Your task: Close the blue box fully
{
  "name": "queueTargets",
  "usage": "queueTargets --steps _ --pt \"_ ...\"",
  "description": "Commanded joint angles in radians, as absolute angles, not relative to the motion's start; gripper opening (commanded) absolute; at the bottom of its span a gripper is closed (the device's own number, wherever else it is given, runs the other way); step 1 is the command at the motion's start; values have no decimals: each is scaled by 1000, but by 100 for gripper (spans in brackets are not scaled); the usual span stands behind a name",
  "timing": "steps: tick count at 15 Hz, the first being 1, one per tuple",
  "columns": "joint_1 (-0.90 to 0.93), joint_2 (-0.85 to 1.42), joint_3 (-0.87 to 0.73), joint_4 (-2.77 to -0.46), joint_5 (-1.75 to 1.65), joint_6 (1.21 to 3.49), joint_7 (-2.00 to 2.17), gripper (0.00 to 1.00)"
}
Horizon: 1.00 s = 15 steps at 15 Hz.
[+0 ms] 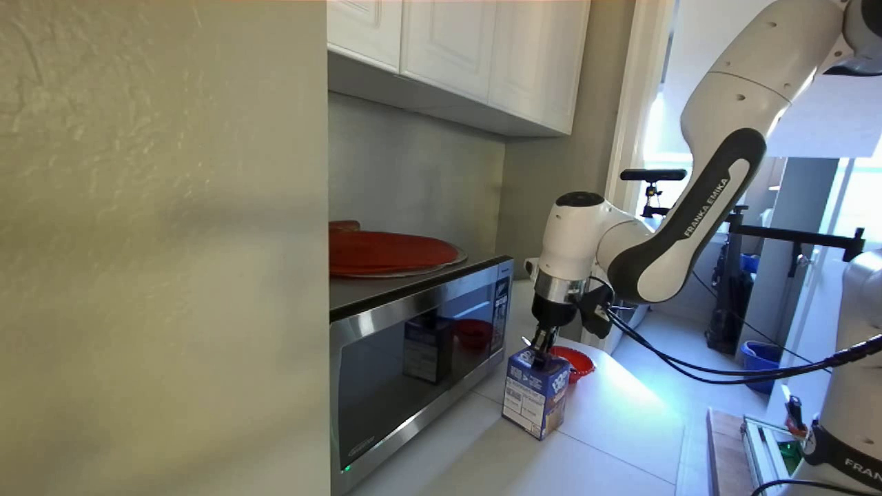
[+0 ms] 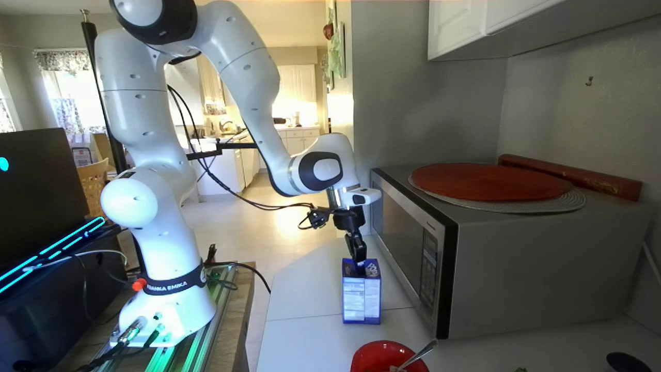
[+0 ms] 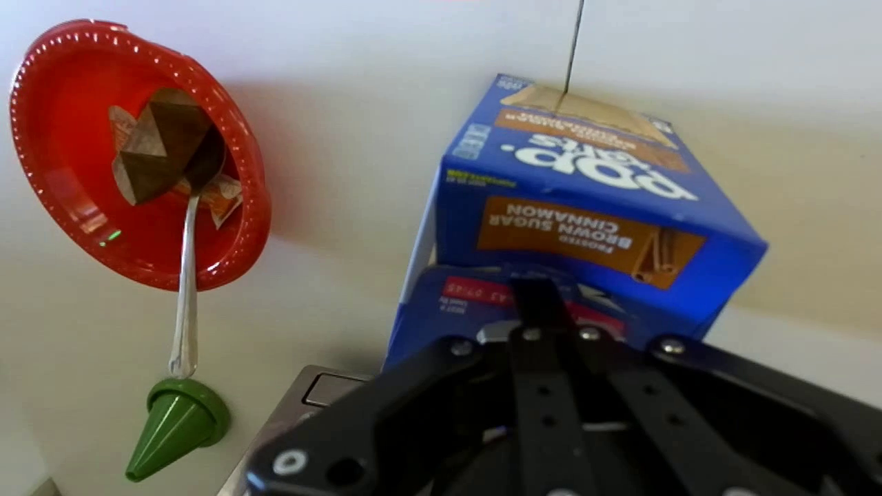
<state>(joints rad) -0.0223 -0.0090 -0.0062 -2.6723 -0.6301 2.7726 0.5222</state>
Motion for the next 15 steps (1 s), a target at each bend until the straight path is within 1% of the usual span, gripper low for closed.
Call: queueTargets --steps 1,7,15 --pt "-11 -72 -1 -2736 -496 2751 406 0" --pt "-3 -131 17 -2748 -306 2696 259 0" --pt "-7 -167 28 -2746 -261 2651 223 0"
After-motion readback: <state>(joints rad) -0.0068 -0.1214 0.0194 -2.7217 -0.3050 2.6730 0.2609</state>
